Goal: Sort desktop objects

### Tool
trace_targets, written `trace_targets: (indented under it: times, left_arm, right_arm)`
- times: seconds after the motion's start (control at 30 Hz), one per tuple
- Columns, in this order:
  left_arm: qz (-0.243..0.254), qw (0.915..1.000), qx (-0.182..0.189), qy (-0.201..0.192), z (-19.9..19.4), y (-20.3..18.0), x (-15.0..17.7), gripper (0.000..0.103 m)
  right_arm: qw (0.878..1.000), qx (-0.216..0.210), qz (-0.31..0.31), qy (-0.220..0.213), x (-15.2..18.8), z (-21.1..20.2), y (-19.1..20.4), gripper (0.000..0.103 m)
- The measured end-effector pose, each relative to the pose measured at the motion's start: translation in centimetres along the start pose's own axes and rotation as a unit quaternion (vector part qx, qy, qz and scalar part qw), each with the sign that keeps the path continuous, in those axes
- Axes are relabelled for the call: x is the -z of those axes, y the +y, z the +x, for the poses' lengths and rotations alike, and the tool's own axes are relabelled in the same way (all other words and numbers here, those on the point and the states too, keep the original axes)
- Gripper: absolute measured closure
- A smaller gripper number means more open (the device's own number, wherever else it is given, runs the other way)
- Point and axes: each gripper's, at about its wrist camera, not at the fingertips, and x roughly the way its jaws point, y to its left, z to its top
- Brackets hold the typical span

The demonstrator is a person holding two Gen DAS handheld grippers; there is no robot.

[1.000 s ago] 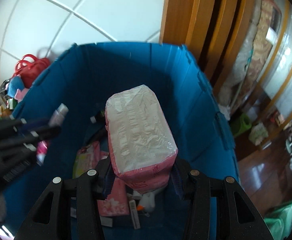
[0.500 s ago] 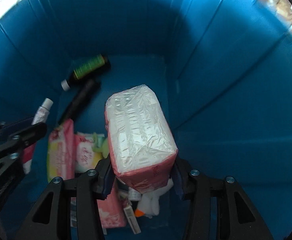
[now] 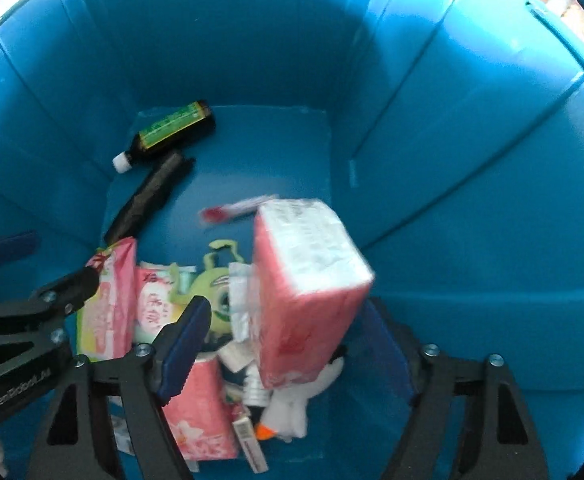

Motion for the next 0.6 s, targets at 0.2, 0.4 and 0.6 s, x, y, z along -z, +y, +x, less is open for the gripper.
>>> trace_targets:
  times: [0.2,0.4,0.6]
  left_arm:
    - [0.013,0.9978,-0.021,-0.062,-3.6,0.1,1.3,0.027]
    - [0.027,0.9882,0.007,-0.151,-10.8,1.8,5.7,0.027]
    - [0.024,0.9677,0.058,-0.244,-18.1,4.5,12.5,0.027]
  right_arm:
    - [0.999,0.009,-0.019,-0.042,1.0,-5.5,0.2,0.012]
    - [0.988,0.037,-0.053,-0.137,5.4,-13.5,1.5,0.000]
    - [0.979,0.012,-0.020,-0.200,11.2,-18.7,1.6,0.000]
